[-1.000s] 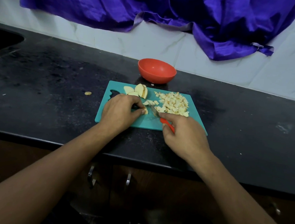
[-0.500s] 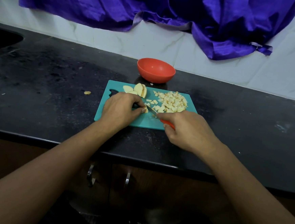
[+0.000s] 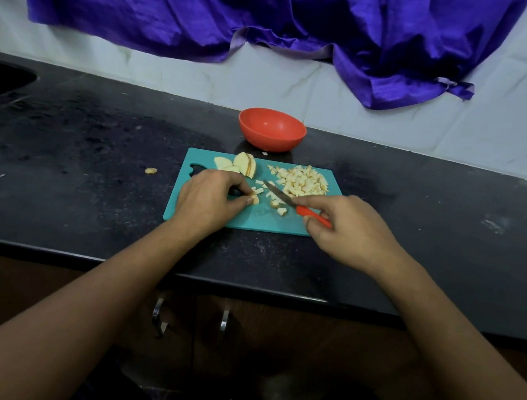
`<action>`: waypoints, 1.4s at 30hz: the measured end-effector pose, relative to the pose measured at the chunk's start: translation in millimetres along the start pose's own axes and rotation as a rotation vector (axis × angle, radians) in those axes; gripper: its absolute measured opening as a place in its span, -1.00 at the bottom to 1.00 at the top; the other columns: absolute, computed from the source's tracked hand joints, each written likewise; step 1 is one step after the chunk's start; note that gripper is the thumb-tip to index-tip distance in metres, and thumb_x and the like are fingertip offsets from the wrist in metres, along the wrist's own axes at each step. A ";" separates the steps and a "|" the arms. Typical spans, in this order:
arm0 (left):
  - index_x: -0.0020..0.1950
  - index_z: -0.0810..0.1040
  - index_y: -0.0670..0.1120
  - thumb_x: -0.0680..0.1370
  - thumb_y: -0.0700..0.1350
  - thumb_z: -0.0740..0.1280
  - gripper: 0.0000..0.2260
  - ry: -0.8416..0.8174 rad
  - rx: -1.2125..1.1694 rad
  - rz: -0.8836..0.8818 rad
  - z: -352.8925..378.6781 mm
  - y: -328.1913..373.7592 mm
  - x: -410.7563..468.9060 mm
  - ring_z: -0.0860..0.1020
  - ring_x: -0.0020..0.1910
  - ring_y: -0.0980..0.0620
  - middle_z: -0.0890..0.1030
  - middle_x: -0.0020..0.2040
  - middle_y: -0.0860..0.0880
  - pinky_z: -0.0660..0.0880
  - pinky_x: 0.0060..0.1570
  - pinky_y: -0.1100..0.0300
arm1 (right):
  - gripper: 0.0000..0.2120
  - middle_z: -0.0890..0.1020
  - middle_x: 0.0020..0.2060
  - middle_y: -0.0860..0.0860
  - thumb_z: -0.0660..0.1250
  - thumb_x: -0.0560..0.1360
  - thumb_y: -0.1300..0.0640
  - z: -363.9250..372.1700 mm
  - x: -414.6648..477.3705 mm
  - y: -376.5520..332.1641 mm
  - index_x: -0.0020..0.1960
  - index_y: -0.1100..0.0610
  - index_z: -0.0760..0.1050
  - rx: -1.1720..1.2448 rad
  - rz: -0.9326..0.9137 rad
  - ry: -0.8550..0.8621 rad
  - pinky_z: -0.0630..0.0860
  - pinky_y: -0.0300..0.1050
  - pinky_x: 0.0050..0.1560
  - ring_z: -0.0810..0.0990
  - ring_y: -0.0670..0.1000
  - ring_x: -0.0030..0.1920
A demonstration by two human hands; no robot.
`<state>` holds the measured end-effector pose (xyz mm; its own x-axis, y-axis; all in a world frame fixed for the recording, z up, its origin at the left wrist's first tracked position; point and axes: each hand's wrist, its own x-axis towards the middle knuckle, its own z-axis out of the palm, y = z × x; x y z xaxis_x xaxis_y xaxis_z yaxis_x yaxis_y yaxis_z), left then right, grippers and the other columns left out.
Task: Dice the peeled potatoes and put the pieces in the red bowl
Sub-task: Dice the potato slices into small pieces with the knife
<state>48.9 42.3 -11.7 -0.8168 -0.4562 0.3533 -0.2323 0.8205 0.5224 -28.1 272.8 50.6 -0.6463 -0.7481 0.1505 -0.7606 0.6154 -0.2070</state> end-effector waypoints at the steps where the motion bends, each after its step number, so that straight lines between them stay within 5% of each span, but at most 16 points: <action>1: 0.05 0.70 0.18 0.52 0.12 0.50 -0.87 -0.001 0.001 -0.002 -0.1 0.0 0.0 0.61 0.05 0.14 0.70 0.00 0.18 0.61 -0.02 0.02 | -0.61 0.54 -0.32 -0.13 0.27 0.60 -0.03 -1.1 1.0 -1.0 0.40 -0.31 0.48 -0.004 0.006 0.019 0.30 -0.12 -0.38 0.49 -0.09 -0.40; 8: 0.05 0.71 0.17 0.52 0.13 0.49 -0.85 0.017 0.021 -0.008 0.8 -0.3 -0.9 0.62 0.05 0.13 0.70 -0.02 0.18 0.61 -0.03 0.02 | -0.57 0.49 -0.33 -0.15 0.24 0.59 -0.01 16.1 10.7 -27.2 0.43 -0.29 0.46 -0.030 0.001 0.052 0.31 -0.10 -0.31 0.46 -0.08 -0.29; 13: 0.10 0.71 0.17 0.52 0.12 0.49 -0.83 0.007 0.033 -0.013 0.2 0.7 0.2 0.61 0.04 0.13 0.70 0.00 0.17 0.61 -0.02 0.03 | -0.57 0.65 0.09 -0.03 0.19 0.63 -0.02 23.4 16.4 -35.4 0.49 -0.27 0.40 -0.125 -0.027 0.012 0.34 -0.07 -0.15 0.58 0.07 0.08; 20: 0.09 0.71 0.18 0.52 0.13 0.48 -0.83 0.004 0.029 -0.030 -0.6 0.7 0.6 0.60 0.06 0.12 0.70 0.01 0.17 0.60 0.02 0.01 | -0.54 0.48 -0.21 -0.09 0.14 0.67 0.00 22.7 8.4 -26.6 0.54 -0.25 0.32 -0.219 -0.077 -0.022 0.32 -0.07 -0.23 0.40 -0.02 -0.19; 24: 0.07 0.71 0.18 0.50 0.16 0.49 -0.82 0.001 0.023 -0.037 0.4 1.0 0.6 0.61 0.05 0.12 0.70 0.00 0.18 0.61 -0.01 0.02 | -0.57 0.59 -0.10 -0.10 0.19 0.65 -0.04 13.2 8.0 -8.9 0.49 -0.30 0.36 -0.172 -0.027 -0.052 0.36 -0.11 -0.26 0.47 -0.09 -0.20; 31: -0.02 0.70 0.19 0.46 0.14 0.54 -0.86 0.024 -0.051 -0.050 0.7 -1.1 -0.4 0.61 0.04 0.14 0.69 -0.09 0.20 0.61 0.00 0.01 | -0.60 0.55 -0.30 -0.14 0.24 0.62 -0.05 22.2 -0.1 -13.1 0.44 -0.30 0.44 0.029 0.092 0.091 0.33 -0.13 -0.40 0.48 -0.09 -0.41; 35: -0.08 0.71 0.18 0.45 0.14 0.55 -0.89 0.022 -0.066 -0.054 0.7 -1.9 -1.1 0.61 0.01 0.10 0.69 -0.13 0.20 0.60 -0.03 -0.02 | -0.58 0.44 -0.37 -0.17 0.24 0.62 -0.03 28.4 6.2 -38.0 0.46 -0.26 0.44 0.038 0.089 0.148 0.24 -0.15 -0.41 0.40 -0.12 -0.39; 42: -0.08 0.73 0.17 0.50 0.09 0.52 -0.95 0.016 -0.037 -0.050 -2.9 1.6 -2.4 0.61 0.00 0.15 0.70 -0.11 0.22 0.59 -0.04 0.04 | -0.58 0.65 -0.07 -0.05 0.17 0.65 -0.02 45.8 9.8 -66.9 0.51 -0.18 0.39 -0.042 0.069 0.154 0.34 -0.09 -0.20 0.54 -0.01 -0.11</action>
<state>52.1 43.7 -9.5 -0.7961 -0.5018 0.3383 -0.2525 0.7835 0.5678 19.3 212.9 21.7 -0.6966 -0.6588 0.2840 -0.7138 0.6764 -0.1817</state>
